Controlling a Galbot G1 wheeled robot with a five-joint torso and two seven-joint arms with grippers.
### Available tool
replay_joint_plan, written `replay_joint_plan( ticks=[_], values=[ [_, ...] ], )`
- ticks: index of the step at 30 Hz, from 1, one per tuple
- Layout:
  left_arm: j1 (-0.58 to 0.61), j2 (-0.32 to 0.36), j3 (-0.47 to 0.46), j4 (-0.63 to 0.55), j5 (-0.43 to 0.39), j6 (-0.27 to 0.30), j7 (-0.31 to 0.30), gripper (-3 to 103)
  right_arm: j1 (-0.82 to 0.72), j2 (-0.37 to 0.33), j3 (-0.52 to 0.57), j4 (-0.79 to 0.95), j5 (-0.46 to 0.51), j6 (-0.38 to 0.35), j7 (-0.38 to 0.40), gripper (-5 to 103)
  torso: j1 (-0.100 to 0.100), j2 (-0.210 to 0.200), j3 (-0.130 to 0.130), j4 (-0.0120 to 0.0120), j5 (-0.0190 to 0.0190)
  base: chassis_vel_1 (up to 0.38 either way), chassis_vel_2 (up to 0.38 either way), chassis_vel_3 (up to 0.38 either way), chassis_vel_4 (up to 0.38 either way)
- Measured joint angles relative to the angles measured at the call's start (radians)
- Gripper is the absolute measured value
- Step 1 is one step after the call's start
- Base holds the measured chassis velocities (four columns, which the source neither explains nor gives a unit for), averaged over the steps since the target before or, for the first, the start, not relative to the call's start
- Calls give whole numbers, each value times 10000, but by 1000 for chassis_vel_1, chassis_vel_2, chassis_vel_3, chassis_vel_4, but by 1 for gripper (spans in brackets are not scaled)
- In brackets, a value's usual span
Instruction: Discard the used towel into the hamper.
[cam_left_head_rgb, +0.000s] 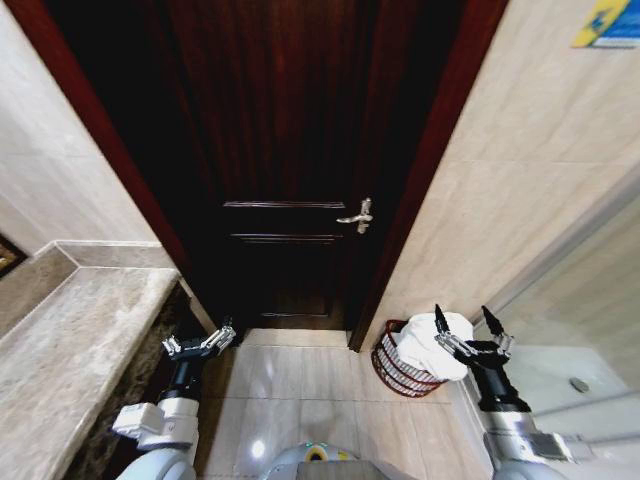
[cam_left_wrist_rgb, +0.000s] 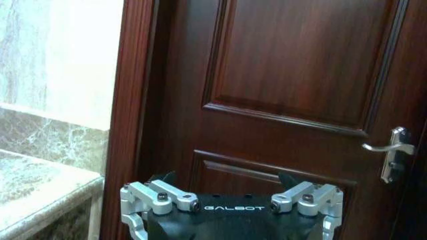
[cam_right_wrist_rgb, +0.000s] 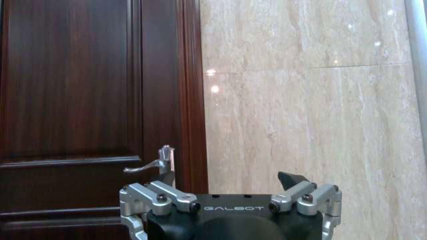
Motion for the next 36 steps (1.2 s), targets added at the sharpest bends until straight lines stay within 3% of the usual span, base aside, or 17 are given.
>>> replay_joint_plan(
  ticks=[16, 30, 31, 35, 36],
  values=[
    [0, 3, -2, 0, 0, 0, -5, 100, 1, 2, -3, 0, 0, 0, 0, 100, 2, -1, 0, -2, 0, 59, -27, -58, 34],
    [-1, 2, -2, 0, 0, 0, -5, 100, 1, 1, -1, 3, 0, 1, 0, 100, 0, 0, 0, 1, -8, 223, -222, -228, 231],
    [-1, 2, -2, -1, 1, 0, -4, 100, 1, 1, -2, 2, 0, 0, 0, 100, 0, 0, 0, 1, 6, 304, -288, -301, 319],
    [-1, 5, -2, 0, 0, 1, -5, 100, 1, 2, -2, 3, 0, 1, -1, 100, 0, 0, 0, -2, -14, 335, -356, -368, 330],
    [0, 2, -1, 0, 0, 0, -5, 100, 1, 2, -1, 2, 0, 0, 0, 100, -2, 0, -1, 0, 9, 352, -349, -374, 342]
  ],
)
